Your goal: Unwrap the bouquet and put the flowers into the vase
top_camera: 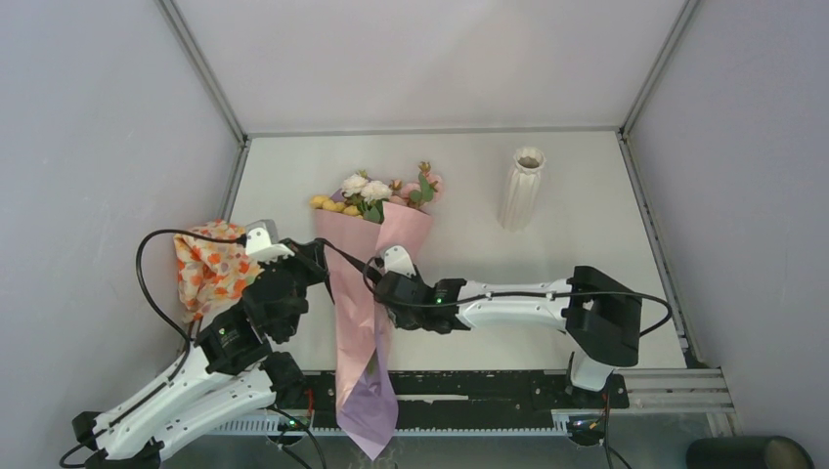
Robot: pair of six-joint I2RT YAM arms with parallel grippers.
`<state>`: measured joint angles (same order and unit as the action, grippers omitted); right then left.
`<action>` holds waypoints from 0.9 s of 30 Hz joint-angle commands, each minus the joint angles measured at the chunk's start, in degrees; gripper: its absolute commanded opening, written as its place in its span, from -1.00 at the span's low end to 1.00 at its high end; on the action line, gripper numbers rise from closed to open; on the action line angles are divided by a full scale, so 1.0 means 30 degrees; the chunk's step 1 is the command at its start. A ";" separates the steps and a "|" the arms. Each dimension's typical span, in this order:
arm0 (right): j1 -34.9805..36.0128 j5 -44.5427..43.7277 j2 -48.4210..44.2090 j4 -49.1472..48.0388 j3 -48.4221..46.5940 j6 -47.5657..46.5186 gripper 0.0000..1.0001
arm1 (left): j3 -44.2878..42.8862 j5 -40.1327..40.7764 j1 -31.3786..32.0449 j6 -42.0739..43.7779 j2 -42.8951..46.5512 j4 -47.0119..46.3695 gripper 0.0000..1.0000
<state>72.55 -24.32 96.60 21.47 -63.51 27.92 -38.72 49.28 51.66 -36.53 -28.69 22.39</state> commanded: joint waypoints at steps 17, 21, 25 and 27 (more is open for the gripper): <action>-0.3599 -0.4171 -0.3374 0.2418 -0.3288 -0.3145 -1.00 | 0.0049 0.1187 -0.0252 -0.0270 0.0971 0.0227 -0.87; -0.4194 -0.4660 -0.5606 0.2728 -0.3271 -0.3578 -1.00 | 0.0423 0.1355 -0.0392 -0.0414 0.0863 0.0245 -0.87; -0.4535 -0.4697 -0.8034 0.2748 -0.3301 -0.4034 -1.00 | 0.0659 0.1315 -0.0513 -0.0449 0.0568 0.0061 -0.87; -0.4657 -0.4670 -0.9067 0.2824 -0.3361 -0.4191 -0.99 | 0.0660 0.1286 -0.0567 -0.0449 0.0434 0.0010 -0.87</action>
<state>59.90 -34.85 75.81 28.25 -71.44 18.06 -37.26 50.09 51.11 -37.60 -26.87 23.18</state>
